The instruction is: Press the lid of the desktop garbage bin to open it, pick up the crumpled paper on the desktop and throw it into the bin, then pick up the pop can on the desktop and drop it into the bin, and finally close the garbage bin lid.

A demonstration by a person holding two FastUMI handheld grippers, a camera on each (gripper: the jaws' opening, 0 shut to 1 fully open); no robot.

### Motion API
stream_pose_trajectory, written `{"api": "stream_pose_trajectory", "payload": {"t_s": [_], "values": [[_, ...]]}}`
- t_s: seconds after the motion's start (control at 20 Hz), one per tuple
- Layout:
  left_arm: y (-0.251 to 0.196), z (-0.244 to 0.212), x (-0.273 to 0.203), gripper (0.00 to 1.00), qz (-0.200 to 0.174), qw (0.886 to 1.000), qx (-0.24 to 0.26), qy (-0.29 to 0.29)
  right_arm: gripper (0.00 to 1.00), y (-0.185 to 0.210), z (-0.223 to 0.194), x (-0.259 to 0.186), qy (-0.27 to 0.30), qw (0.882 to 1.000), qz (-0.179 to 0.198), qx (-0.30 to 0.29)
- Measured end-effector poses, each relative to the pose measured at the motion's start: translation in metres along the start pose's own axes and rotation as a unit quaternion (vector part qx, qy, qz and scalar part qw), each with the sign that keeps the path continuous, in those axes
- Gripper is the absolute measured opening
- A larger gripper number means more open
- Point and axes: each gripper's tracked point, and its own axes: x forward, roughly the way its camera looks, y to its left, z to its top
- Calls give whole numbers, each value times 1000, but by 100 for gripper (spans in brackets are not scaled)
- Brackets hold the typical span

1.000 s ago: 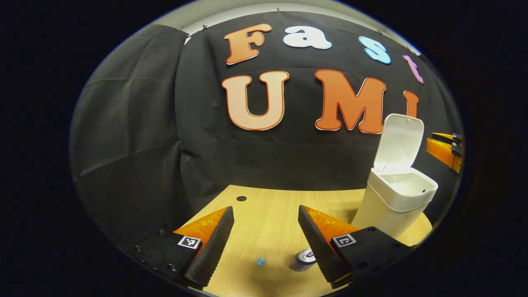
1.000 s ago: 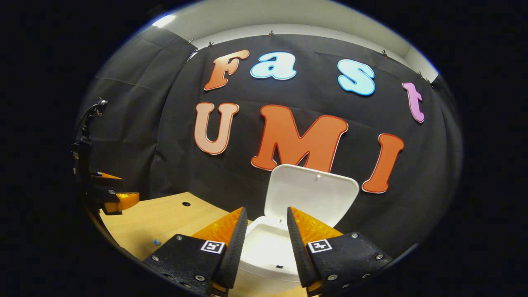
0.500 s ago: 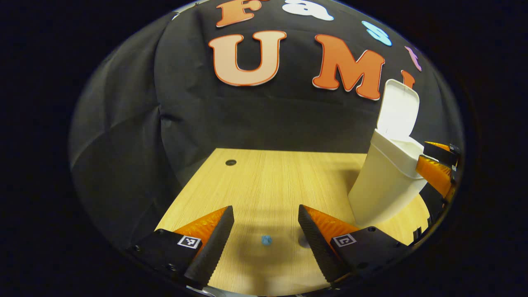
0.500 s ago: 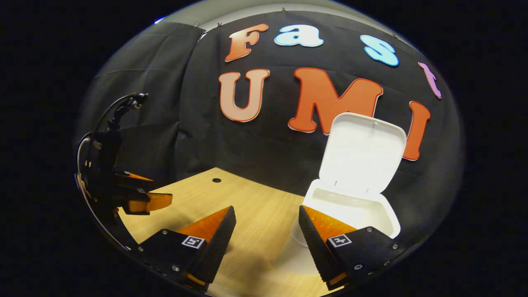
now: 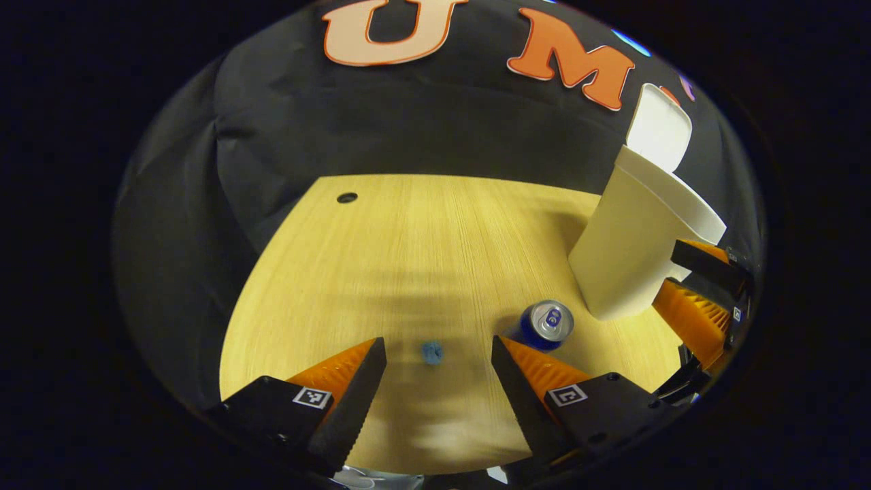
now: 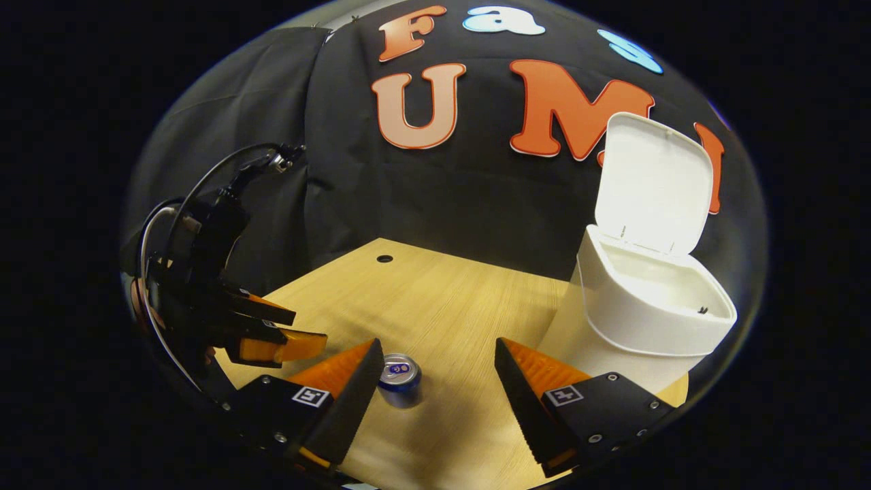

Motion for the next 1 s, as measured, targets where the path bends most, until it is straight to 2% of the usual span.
{"api": "stream_pose_trajectory", "payload": {"t_s": [0.4, 0.65, 0.8, 1.0], "values": [[2, -53, 61, 96, -34, 993, 29, 110, 100, 21, -54, 29, 53, 998, -4, 26], [4, -55, 86, 95, -30, 989, 66, 131, 100, 33, -80, 40, 79, 996, 5, 39], [4, -59, 96, 96, -23, 988, 68, 138, 100, 44, -88, 47, 90, 995, 13, 49], [7, -60, 100, 75, -17, 988, 79, 131, 100, 50, -91, 58, 102, 993, 23, 49]]}}
